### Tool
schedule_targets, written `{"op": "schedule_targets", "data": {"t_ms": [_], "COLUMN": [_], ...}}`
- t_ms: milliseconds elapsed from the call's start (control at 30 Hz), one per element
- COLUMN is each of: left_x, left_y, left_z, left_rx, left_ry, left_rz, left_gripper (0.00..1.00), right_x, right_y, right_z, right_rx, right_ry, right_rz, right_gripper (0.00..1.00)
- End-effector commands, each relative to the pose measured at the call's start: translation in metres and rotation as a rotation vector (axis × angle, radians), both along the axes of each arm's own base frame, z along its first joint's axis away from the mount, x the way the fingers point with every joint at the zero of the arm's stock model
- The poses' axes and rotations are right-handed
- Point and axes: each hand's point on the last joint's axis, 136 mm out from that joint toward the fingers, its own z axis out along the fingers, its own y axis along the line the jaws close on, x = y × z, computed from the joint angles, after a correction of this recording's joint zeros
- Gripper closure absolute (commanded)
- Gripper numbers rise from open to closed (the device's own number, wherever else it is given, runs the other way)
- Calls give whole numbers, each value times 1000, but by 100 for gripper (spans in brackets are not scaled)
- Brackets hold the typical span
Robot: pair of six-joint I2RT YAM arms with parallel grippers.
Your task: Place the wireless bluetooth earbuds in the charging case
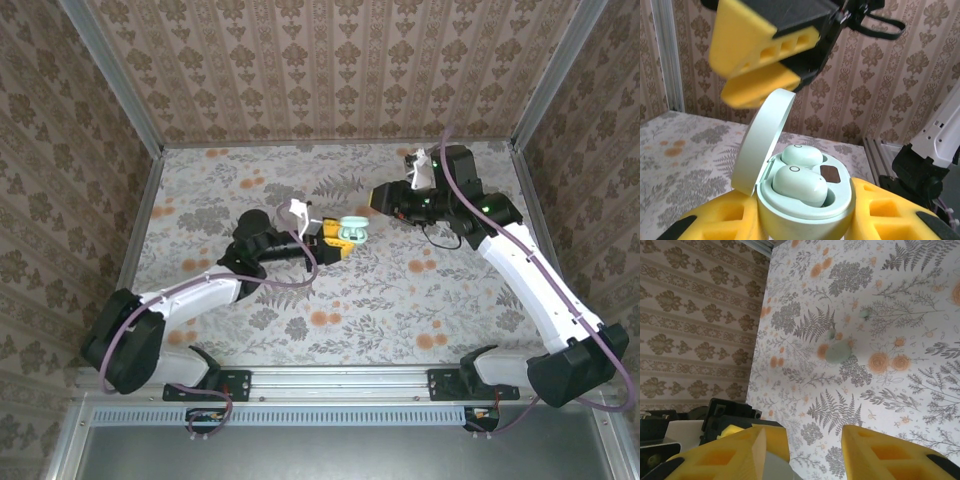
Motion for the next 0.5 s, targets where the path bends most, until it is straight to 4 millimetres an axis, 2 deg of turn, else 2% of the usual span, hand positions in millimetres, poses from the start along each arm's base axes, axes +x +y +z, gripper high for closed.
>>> {"op": "schedule_targets", "data": {"t_ms": [0, 200, 467], "left_x": [4, 15, 26], "left_y": [-9, -27, -36], "left_z": [28, 25, 23], "left_rx": [-91, -111, -134], "left_ry": [-49, -5, 28], "left_rz": [-3, -15, -12], "left_gripper": [100, 100, 100], "right_x": [-7, -6, -10], "right_y": [2, 2, 4], "right_z": [12, 8, 0], "right_rx": [79, 103, 112], "right_ry": [-10, -19, -1], "right_rz": [23, 32, 57], "right_gripper": [55, 53, 53]}}
